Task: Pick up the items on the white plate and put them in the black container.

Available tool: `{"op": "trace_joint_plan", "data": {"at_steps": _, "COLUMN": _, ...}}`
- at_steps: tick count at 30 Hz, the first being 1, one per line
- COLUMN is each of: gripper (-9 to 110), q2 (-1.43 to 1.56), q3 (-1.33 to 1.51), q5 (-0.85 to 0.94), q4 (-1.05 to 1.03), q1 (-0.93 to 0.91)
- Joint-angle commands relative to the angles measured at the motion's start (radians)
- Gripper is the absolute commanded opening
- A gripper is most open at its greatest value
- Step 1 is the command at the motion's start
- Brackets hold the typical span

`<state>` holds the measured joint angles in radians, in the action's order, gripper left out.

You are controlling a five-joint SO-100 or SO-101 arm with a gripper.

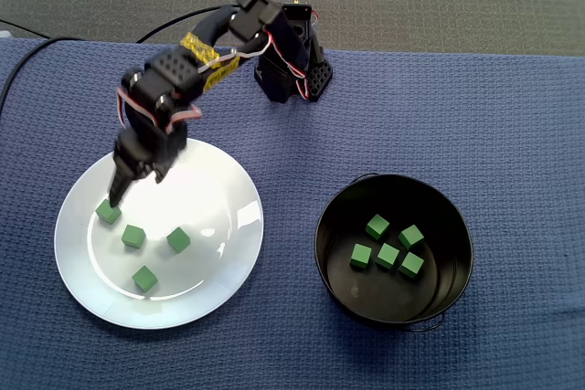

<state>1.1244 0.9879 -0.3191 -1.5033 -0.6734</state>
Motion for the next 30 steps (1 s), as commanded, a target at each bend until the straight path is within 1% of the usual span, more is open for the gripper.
{"op": "trace_joint_plan", "data": {"at_steps": 1, "gripper": 30, "q2": -0.044, "q3": -0.023, "q5": -0.043, "q4": 0.017, "q1": 0.069}}
{"op": "trace_joint_plan", "data": {"at_steps": 4, "gripper": 30, "q2": -0.094, "q3": -0.023, "q5": -0.06, "q4": 0.035, "q1": 0.094}}
{"op": "trace_joint_plan", "data": {"at_steps": 9, "gripper": 28, "q2": -0.164, "q3": -0.028, "q5": -0.038, "q4": 0.098, "q1": 0.12}}
{"op": "trace_joint_plan", "data": {"at_steps": 21, "gripper": 20, "q2": -0.272, "q3": -0.098, "q5": -0.017, "q4": 0.149, "q1": 0.173}}
{"op": "trace_joint_plan", "data": {"at_steps": 25, "gripper": 14, "q2": -0.285, "q3": -0.101, "q5": -0.028, "q4": 0.143, "q1": 0.198}}
{"op": "trace_joint_plan", "data": {"at_steps": 27, "gripper": 9, "q2": -0.288, "q3": -0.1, "q5": -0.026, "q4": 0.14, "q1": 0.206}}
{"op": "trace_joint_plan", "data": {"at_steps": 30, "gripper": 8, "q2": -0.295, "q3": -0.106, "q5": -0.037, "q4": 0.121, "q1": 0.207}}
